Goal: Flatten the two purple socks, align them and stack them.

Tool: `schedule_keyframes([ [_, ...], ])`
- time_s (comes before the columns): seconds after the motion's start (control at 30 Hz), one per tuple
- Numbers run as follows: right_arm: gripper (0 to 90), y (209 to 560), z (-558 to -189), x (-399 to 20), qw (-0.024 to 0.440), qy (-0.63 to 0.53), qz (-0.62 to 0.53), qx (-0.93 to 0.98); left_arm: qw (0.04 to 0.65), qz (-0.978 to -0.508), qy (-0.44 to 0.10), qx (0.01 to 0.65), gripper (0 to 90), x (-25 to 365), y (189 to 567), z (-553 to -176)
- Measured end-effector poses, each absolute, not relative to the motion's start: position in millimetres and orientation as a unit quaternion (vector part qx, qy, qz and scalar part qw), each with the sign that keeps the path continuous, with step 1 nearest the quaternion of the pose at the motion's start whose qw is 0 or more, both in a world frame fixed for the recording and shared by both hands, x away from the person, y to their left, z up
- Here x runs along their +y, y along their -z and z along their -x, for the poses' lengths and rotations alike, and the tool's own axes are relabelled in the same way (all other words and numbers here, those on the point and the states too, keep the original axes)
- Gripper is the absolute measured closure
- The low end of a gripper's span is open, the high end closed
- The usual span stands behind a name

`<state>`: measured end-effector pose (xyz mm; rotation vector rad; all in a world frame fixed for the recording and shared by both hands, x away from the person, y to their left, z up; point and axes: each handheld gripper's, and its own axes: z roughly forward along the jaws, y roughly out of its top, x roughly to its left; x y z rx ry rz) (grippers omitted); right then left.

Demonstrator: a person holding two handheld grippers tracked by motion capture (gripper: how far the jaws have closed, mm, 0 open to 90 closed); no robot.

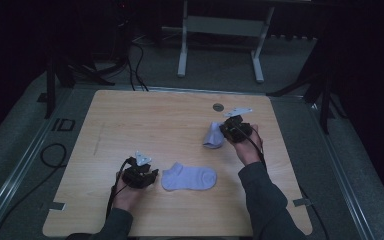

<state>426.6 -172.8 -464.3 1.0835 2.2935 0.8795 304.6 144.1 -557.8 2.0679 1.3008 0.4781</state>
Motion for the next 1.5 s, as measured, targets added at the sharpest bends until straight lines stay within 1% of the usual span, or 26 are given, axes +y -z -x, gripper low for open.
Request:
schedule_keyframes([
  [0.23,85.4,471,-418,-147,0.222,-0.307,-0.342,0.86,0.321,-0.786,-0.182,0.495,62.2,144,558,-305],
  [0.57,85.1,482,-405,-112,0.208,-0.306,-0.305,0.878,0.321,-0.786,-0.182,0.496,62.1,144,558,-305],
  [0.7,84.4,484,-398,-99,0.195,-0.311,-0.289,0.884,0.32,-0.786,-0.183,0.496,62.0,144,558,-305],
  [0.8,81.7,489,-397,-91,0.172,-0.317,-0.282,0.889,0.319,-0.787,-0.183,0.495,61.9,144,558,-304],
  [0.9,71.7,493,-397,-88,0.142,-0.339,-0.266,0.891,0.321,-0.786,-0.182,0.496,61.8,145,558,-304],
  [0.93,69.7,492,-397,-89,0.136,-0.349,-0.259,0.89,0.321,-0.786,-0.182,0.496,61.8,145,558,-304],
  [1.03,68.0,487,-399,-95,0.136,-0.374,-0.257,0.881,0.321,-0.786,-0.182,0.496,61.7,145,558,-304],
  [1.1,70.2,484,-404,-102,0.145,-0.381,-0.265,0.874,0.32,-0.787,-0.182,0.495,61.7,145,558,-304],
  [1.23,80.8,490,-420,-121,0.171,-0.352,-0.305,0.868,0.32,-0.787,-0.182,0.495,61.6,144,558,-304],
  [1.3,84.3,497,-429,-130,0.181,-0.332,-0.327,0.866,0.321,-0.787,-0.182,0.495,61.5,144,558,-304],
  [1.5,87.5,523,-451,-149,0.18,-0.29,-0.369,0.864,0.322,-0.787,-0.183,0.494,61.4,143,558,-304],
])
